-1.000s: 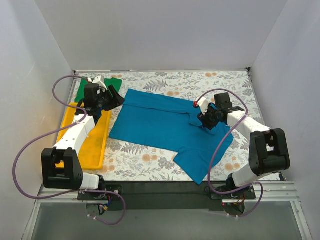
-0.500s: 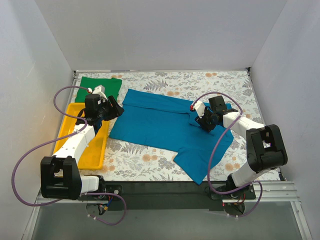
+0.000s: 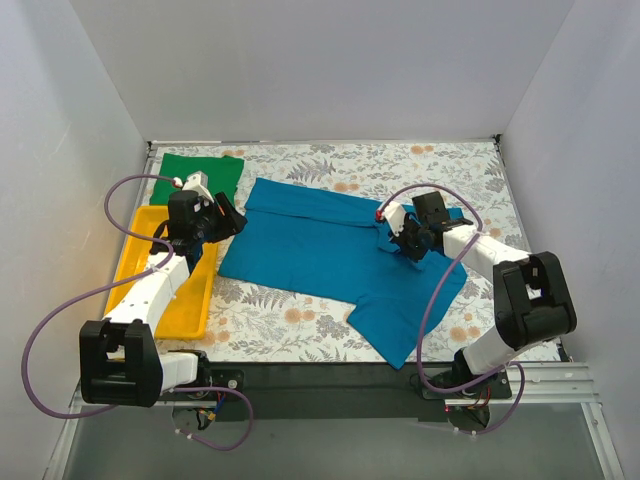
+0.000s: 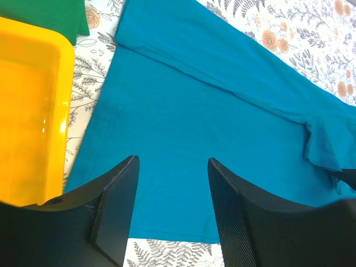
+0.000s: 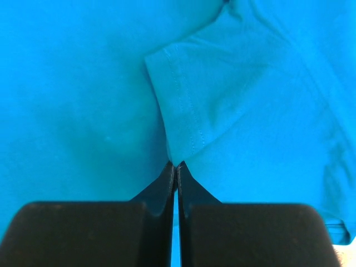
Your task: Fold and stack the t-shirts
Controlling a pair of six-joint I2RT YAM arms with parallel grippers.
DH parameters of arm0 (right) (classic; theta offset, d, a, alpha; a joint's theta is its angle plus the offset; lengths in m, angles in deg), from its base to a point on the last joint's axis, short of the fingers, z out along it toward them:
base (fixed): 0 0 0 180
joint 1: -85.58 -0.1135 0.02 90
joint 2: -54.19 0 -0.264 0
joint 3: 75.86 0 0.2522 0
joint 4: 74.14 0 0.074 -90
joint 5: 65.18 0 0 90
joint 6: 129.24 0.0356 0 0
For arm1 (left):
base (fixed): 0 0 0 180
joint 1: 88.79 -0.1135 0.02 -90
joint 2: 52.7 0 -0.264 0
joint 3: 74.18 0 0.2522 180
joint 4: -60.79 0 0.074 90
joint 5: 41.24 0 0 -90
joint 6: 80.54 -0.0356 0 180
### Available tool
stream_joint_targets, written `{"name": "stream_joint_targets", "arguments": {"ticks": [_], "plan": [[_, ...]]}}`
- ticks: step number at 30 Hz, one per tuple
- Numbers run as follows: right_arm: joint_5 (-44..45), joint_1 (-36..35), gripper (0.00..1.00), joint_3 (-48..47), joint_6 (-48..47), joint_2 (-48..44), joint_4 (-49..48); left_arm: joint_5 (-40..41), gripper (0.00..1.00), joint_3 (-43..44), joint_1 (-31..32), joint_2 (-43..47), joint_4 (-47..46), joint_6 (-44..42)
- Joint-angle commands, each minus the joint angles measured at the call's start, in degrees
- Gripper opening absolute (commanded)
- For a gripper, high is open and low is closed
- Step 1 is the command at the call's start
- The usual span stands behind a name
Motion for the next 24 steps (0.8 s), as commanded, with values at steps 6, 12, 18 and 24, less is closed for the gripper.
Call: {"name": "stream_joint_targets", "arguments": {"ticks": [6,12,18,24], "plan": [[-1.6,-2.3,0.01,-3.0,1.3,-2.8,1.7,0.8,0.52,-0.5,-0.3,1.9,-0.8,-1.0],[-1.4,-2.8,0.01,-3.4,1.5,-2.7,1.9,0.8,0.52,-0.6,-0.3,1.8,-0.9,-1.0],[-1.3,-2.8,0.01,-1.9,0.1,-2.0,2.7,0.8,0.52,-0.7,-0.3,1.8,-1.0,-1.0],[-2.1,-2.9,0.12,-0.7,-3.8,-3.2,4.7,0.7,0.52,-0.7,-0.3,1.8,-1.0,-1.1]]}}
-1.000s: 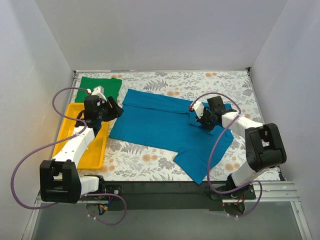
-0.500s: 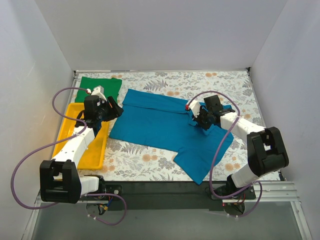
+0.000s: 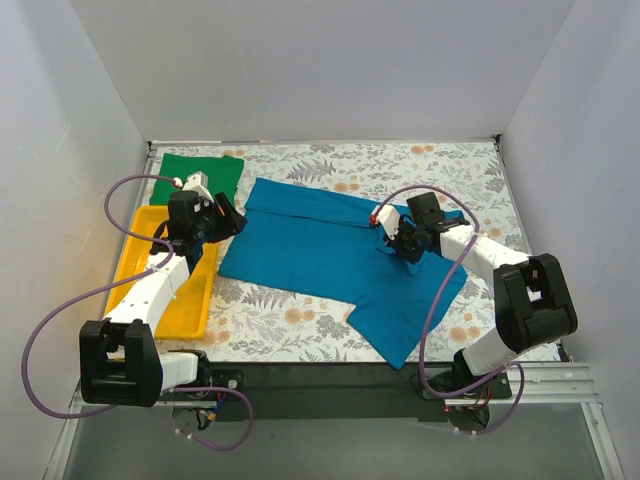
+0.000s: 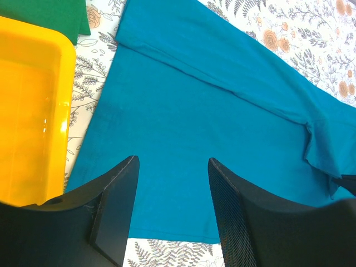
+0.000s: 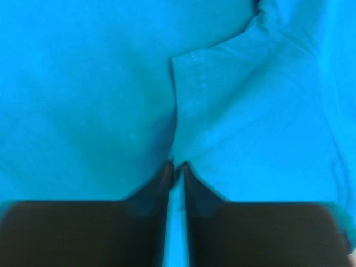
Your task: Fold and stack the t-shirts
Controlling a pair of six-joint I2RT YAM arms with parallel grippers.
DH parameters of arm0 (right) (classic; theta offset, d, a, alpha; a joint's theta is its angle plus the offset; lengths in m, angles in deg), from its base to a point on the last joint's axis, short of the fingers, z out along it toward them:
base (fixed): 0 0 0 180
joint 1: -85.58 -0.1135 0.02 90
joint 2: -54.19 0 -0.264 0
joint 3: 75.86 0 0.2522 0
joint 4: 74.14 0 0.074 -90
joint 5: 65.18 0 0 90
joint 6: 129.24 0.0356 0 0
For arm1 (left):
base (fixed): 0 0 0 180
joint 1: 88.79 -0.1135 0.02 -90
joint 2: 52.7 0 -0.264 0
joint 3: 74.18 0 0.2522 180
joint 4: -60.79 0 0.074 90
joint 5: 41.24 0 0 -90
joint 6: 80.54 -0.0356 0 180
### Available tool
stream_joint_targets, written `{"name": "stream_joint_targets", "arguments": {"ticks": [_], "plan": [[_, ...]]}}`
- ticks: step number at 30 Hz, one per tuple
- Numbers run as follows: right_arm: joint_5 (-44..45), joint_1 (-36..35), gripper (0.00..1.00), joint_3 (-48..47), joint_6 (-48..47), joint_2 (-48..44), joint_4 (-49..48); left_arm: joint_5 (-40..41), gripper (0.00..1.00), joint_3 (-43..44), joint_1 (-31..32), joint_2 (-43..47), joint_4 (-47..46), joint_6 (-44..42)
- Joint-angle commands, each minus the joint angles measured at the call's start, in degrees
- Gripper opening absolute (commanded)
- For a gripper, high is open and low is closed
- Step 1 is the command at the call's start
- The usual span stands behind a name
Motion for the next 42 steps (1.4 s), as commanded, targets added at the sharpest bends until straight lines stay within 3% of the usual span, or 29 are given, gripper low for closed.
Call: {"name": "stream_joint_targets", "arguments": {"ticks": [1,4,7,12,18,23,42], "plan": [[-0.5,-0.3,0.26,-0.5,-2.7,-3.0,2.0,0.6,0.52,-0.5,-0.3,1.8,-1.0,-0.9],[-1.2,-0.4,0.41,-4.0,-2.9,-4.6,2.2,0.8,0.52,-0.6,-0.3,1.9,-1.0,-0.9],[-3.6,-0.4,0.43,-8.3,-2.3,-3.6,3.5,1.1,0.51,-0.7,-0.3,2.0,-0.9,-1.0],[-6.7,-2.9,0.43,-12.3,0.9,3.0,5.3,1.1,0.52,-0.8,-0.3,1.9,-1.0,-1.1],[2.2,-6.6,0.41,-17.4,7.1,11.6,3.6,1.3,0.52,-1.2,-0.3,1.9,-1.0,-1.2],[6.3,-7.4,0.39,-16.7,8.4,12.6,2.1,1.1,0.52,-1.4,-0.3,1.6,-1.0,-1.2],[7.9,-7.7,0.34,-16.3,9.8,16.1,1.3,0.5,0.52,-1.6,-0.3,1.7,-1.4,-0.9]]}}
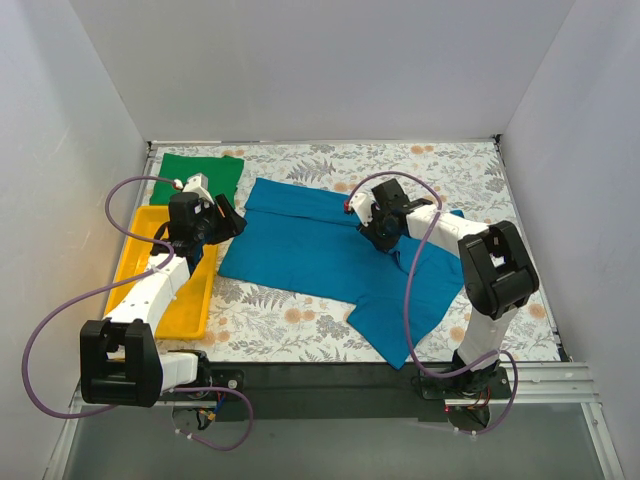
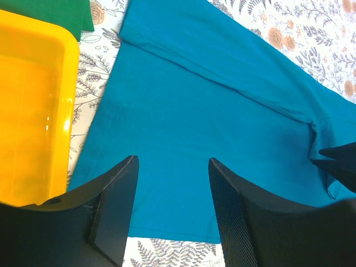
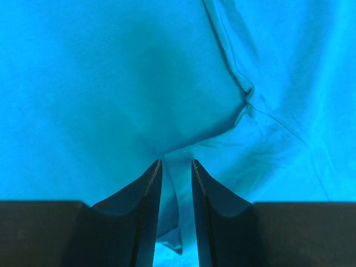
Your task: Fold and stack the t-shirts
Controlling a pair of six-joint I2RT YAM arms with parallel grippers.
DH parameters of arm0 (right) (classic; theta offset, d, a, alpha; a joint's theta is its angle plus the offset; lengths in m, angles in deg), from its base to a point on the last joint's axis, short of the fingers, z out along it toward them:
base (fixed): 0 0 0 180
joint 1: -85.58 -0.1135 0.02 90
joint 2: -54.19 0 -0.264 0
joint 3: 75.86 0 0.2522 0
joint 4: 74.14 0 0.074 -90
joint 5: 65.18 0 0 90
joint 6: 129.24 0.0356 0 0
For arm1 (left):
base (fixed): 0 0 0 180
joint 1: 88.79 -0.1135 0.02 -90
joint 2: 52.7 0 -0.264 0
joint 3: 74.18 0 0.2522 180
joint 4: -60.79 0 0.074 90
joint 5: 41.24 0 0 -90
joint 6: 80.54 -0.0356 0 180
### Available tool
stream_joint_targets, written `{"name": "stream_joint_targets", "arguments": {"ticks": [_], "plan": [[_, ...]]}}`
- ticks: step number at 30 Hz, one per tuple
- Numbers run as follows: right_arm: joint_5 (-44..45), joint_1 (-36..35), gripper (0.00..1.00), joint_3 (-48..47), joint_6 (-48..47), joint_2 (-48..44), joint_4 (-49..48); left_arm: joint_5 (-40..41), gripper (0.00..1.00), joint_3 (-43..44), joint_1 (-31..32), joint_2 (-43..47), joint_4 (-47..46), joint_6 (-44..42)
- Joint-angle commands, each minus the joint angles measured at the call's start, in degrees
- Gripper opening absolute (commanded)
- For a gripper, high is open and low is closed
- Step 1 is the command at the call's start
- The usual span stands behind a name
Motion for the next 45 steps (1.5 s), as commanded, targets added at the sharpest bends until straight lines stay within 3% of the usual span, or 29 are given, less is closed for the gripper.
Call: {"name": "stream_joint_targets", "arguments": {"ticks": [1,9,12,37,39,40,45], "plan": [[0.7,-0.2,0.33,-1.3,0.6,1.1,-1.5,0.0,0.52,-0.7,-0.3,1.7,-1.0,-0.7],[0.3,-0.3,0.06,-1.5,0.1,0.8,-1.5,-0.2,0.52,-0.8,-0.3,1.4,-1.0,-0.6],[0.1,-0.4,0.03,-1.6,-0.1,-0.2,-1.6,-0.2,0.52,-0.7,-0.3,1.4,-0.9,-0.6],[-5.7,-1.5,0.01,-7.1,1.1,3.0,0.4,-0.5,0.52,-0.6,-0.3,0.7,-1.2,-0.6],[-6.1,-1.5,0.04,-7.4,1.1,3.3,0.6,-0.6,0.52,-0.7,-0.3,0.7,-1.2,-0.6],[-6.5,-1.5,0.14,-7.5,0.9,3.2,1.2,-0.6,0.52,-0.7,-0.3,0.6,-1.2,-0.6],[-5.9,0.2,0.37,-7.3,-0.8,-2.1,2.1,-0.1,0.52,-0.7,-0.3,1.0,-1.2,-0.7]]}}
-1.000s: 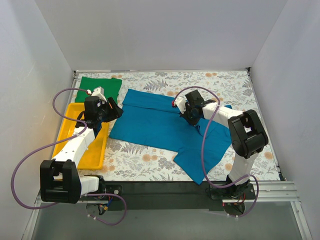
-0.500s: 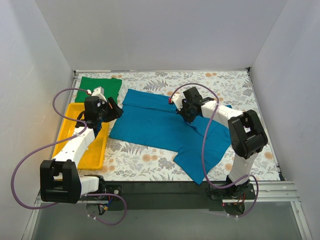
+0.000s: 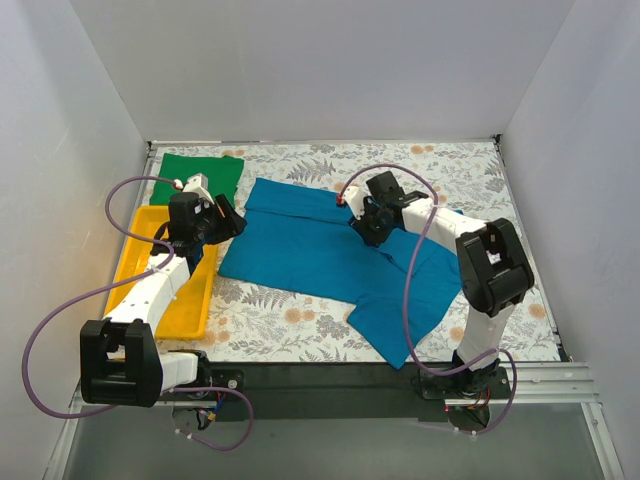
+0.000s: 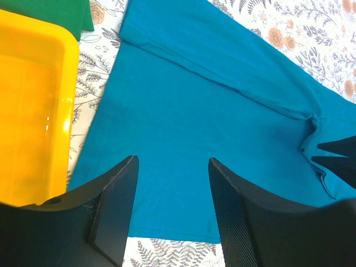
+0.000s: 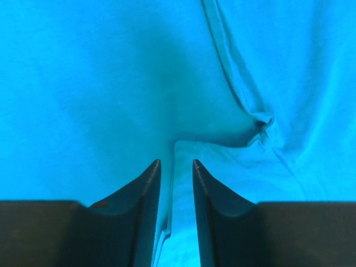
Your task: Fold and stack the t-shirts
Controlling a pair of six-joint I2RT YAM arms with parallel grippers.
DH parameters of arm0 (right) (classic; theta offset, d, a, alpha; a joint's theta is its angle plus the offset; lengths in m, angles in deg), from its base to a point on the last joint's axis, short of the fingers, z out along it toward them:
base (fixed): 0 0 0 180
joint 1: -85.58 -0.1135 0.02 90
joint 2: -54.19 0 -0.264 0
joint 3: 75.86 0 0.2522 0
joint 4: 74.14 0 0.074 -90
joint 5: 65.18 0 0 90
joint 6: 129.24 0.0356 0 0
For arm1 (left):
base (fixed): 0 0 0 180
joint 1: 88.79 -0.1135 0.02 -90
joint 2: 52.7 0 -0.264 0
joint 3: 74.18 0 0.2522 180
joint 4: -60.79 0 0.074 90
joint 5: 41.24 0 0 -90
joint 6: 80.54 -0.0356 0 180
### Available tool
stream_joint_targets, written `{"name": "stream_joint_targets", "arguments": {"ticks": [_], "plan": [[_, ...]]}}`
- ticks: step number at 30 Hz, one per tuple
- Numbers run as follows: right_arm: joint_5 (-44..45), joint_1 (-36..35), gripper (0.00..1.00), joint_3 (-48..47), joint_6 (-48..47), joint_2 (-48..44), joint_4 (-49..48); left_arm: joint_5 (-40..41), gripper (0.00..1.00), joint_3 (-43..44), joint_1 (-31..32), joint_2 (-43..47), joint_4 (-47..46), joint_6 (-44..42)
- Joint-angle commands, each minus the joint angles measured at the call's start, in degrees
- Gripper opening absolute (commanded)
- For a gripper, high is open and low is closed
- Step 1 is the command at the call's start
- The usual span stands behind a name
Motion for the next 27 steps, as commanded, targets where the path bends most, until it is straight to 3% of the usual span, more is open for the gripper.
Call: {"name": "stream_joint_targets", "arguments": {"ticks": [1,5,12,19,27], "plan": [[-2.3,2.2,0.38,-1.6,-0.9,-6.1,1.2,0.2,0.52,-0.8,-0.3,1.4,-1.1,-0.7],[-7.7,10.9,0.42,2.4,-0.4,-13.3,1.3,1.2,0.53,-0.6,-0.3,2.2,-1.2,-0.7],[-13.4,35.3,0.48,5.4,8.8,-13.1,-3.3,1.1,0.56,-1.1,-0.3,4.0,-1.2,-0.4],[-15.0,40.4,0.59,-1.4,16.1,-3.0,-4.0,0.9,0.56,-1.1,-0.3,4.7,-1.3,-0.6],[-14.6,41.6,0.59,-5.6,17.3,4.9,-3.6,0.8,0.56,-1.1,-0.3,4.2,-1.5,-0.6]]}}
